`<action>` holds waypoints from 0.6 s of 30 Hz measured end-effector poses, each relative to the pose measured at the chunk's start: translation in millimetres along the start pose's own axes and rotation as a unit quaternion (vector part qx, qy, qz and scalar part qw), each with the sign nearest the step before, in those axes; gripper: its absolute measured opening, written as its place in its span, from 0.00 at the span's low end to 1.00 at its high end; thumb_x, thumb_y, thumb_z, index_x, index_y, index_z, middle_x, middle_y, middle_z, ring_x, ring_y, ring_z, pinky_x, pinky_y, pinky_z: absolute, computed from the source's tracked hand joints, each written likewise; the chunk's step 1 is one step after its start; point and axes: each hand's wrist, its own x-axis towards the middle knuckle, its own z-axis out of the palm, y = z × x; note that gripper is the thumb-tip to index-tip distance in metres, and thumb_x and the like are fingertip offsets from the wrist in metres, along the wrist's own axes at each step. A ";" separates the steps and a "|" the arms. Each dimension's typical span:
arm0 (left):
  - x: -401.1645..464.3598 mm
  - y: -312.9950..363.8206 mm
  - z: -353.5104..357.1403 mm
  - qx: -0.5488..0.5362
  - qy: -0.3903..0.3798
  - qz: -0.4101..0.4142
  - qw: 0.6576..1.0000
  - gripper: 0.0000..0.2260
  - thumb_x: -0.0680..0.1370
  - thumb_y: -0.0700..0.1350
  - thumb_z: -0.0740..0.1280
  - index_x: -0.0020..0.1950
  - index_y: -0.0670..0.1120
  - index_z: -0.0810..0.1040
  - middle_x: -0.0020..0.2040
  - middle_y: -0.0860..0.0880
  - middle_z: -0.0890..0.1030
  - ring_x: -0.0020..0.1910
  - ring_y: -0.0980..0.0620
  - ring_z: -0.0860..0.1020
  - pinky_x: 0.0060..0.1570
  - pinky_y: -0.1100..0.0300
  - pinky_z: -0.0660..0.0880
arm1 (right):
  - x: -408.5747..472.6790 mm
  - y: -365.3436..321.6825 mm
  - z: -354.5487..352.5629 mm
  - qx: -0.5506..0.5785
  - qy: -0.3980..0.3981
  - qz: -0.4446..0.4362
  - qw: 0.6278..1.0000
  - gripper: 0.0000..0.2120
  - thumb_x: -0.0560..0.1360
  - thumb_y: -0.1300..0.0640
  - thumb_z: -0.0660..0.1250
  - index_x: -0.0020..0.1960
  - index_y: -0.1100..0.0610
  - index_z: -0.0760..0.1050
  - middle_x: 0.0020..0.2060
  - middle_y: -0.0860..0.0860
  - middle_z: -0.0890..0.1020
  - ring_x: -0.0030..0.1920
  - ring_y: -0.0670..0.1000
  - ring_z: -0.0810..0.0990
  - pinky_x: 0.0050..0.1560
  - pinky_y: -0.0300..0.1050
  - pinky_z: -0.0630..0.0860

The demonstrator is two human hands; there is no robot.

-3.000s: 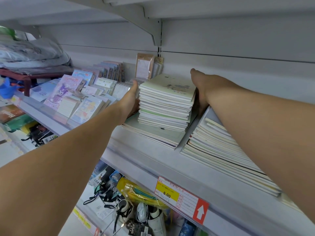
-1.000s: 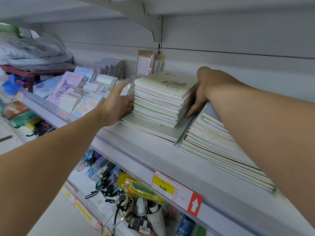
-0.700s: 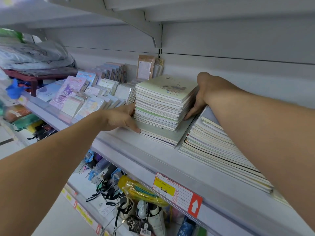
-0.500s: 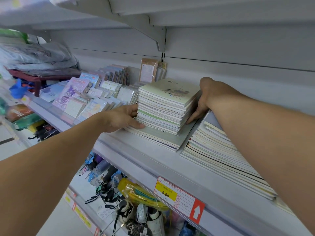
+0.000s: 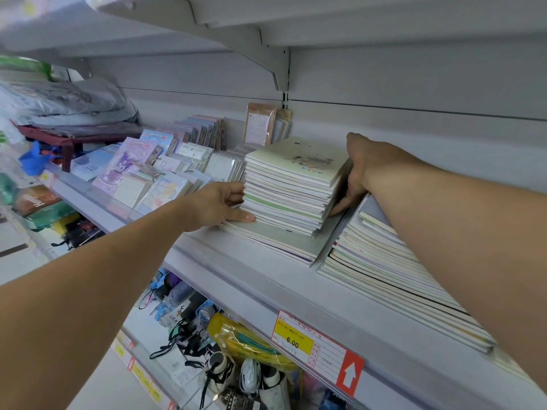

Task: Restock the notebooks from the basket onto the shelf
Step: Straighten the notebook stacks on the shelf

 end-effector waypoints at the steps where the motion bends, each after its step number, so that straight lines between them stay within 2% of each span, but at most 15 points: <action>1: -0.2 -0.4 0.5 0.003 0.001 -0.002 1.000 0.25 0.73 0.30 0.70 0.69 0.45 0.73 0.63 0.49 0.81 0.64 0.55 0.77 0.66 0.58 0.72 | 2.1 -0.4 -0.7 -0.008 -0.006 -0.002 1.000 0.22 0.72 0.45 0.59 0.64 0.53 0.67 0.65 0.57 0.68 0.61 0.74 0.66 0.44 0.87 0.63; 3: -0.4 -0.6 1.7 0.009 0.007 -0.014 1.000 0.28 0.74 0.32 0.71 0.72 0.46 0.70 0.66 0.49 0.78 0.68 0.54 0.74 0.70 0.56 0.69 | 0.8 -0.6 -0.1 -0.021 -0.002 -0.008 1.000 0.21 0.72 0.46 0.59 0.61 0.56 0.67 0.65 0.57 0.69 0.61 0.73 0.67 0.46 0.84 0.65; 5: -0.5 -0.6 3.4 0.013 0.006 -0.033 0.999 0.31 0.73 0.35 0.73 0.74 0.47 0.67 0.69 0.50 0.75 0.71 0.55 0.70 0.72 0.56 0.65 | -0.8 0.0 -0.4 -0.019 -0.004 -0.014 1.000 0.22 0.72 0.44 0.60 0.61 0.55 0.67 0.64 0.57 0.69 0.61 0.73 0.67 0.46 0.85 0.65; 8: 1.4 -3.7 4.9 0.021 0.011 -0.052 0.998 0.36 0.71 0.40 0.75 0.76 0.47 0.64 0.71 0.51 0.73 0.72 0.55 0.68 0.73 0.55 0.63 | -2.8 2.1 -0.5 0.001 -0.025 -0.014 1.000 0.30 0.70 0.39 0.65 0.69 0.47 0.65 0.69 0.55 0.65 0.64 0.76 0.63 0.41 0.88 0.62; 10: 3.4 -3.3 6.1 0.032 0.035 -0.061 0.997 0.35 0.71 0.41 0.75 0.76 0.46 0.65 0.71 0.50 0.73 0.72 0.54 0.68 0.73 0.54 0.63 | -6.4 3.5 -1.3 0.013 -0.038 -0.011 0.999 0.33 0.70 0.39 0.67 0.71 0.46 0.63 0.71 0.55 0.63 0.66 0.78 0.60 0.38 0.90 0.61; 12: 3.9 -2.6 6.6 0.031 0.045 -0.050 0.997 0.26 0.72 0.38 0.75 0.69 0.45 0.74 0.63 0.53 0.80 0.64 0.59 0.76 0.65 0.63 0.71 | -6.4 2.9 0.0 0.009 -0.044 -0.009 0.999 0.36 0.68 0.40 0.69 0.71 0.48 0.62 0.71 0.54 0.63 0.68 0.78 0.57 0.39 0.89 0.62; 14: 4.4 -1.2 7.9 0.027 0.054 -0.039 0.997 0.17 0.71 0.36 0.75 0.57 0.49 0.80 0.51 0.58 0.85 0.51 0.64 0.81 0.50 0.72 0.76 | -4.7 3.9 0.4 -0.008 -0.060 -0.010 0.998 0.37 0.66 0.40 0.70 0.69 0.52 0.61 0.69 0.52 0.65 0.68 0.76 0.58 0.44 0.85 0.65; 15: 4.2 -1.0 8.3 0.025 0.059 -0.035 0.997 0.15 0.71 0.36 0.75 0.54 0.51 0.81 0.48 0.59 0.85 0.48 0.64 0.82 0.46 0.74 0.76 | -2.4 3.6 0.7 -0.006 -0.066 -0.015 0.998 0.36 0.66 0.39 0.70 0.69 0.51 0.62 0.68 0.53 0.66 0.68 0.76 0.59 0.46 0.85 0.65; 18: 3.9 -1.4 10.1 0.032 0.077 -0.019 0.996 0.15 0.70 0.37 0.76 0.51 0.53 0.81 0.47 0.61 0.85 0.47 0.65 0.82 0.44 0.75 0.75 | -2.8 3.0 3.2 -0.011 -0.058 -0.036 0.998 0.36 0.65 0.38 0.69 0.68 0.49 0.64 0.66 0.53 0.66 0.68 0.77 0.59 0.49 0.84 0.65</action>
